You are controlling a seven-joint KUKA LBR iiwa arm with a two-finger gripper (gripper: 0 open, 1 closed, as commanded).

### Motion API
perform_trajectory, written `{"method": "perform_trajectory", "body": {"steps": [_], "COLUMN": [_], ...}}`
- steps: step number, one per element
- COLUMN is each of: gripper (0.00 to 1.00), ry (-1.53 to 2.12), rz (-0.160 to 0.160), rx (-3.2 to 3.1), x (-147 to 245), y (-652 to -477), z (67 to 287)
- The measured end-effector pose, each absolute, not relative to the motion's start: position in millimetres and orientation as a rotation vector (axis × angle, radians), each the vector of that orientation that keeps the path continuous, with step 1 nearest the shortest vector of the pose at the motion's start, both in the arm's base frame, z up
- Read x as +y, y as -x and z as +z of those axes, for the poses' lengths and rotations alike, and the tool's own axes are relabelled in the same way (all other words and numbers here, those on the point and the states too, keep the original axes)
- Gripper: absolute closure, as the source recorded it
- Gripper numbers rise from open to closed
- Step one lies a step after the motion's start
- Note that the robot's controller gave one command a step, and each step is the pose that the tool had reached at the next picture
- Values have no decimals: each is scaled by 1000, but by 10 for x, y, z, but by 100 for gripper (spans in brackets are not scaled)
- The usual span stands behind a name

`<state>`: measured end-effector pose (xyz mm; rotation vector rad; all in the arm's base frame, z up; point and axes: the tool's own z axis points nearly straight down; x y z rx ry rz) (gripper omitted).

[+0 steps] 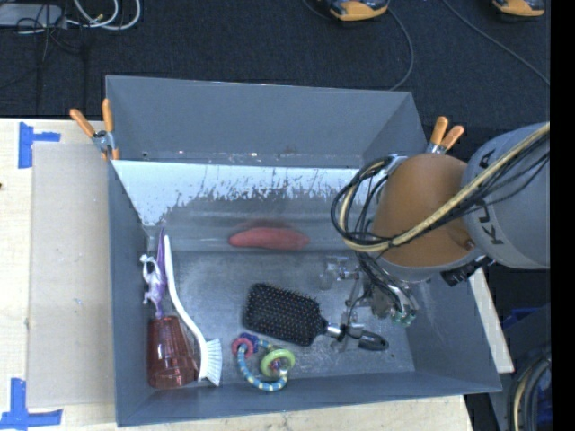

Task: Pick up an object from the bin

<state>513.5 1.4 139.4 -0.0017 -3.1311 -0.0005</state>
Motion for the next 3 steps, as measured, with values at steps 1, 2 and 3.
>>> {"method": "perform_trajectory", "body": {"steps": [1,2,3], "gripper": [0,0,100], "ry": [2,85,239], "rz": [-1,1,-1], "rx": [-3139,-3142,-3138], "x": [14,118,250], "y": [-5153,-5153,-4938], "z": [1437,1157,721]}}
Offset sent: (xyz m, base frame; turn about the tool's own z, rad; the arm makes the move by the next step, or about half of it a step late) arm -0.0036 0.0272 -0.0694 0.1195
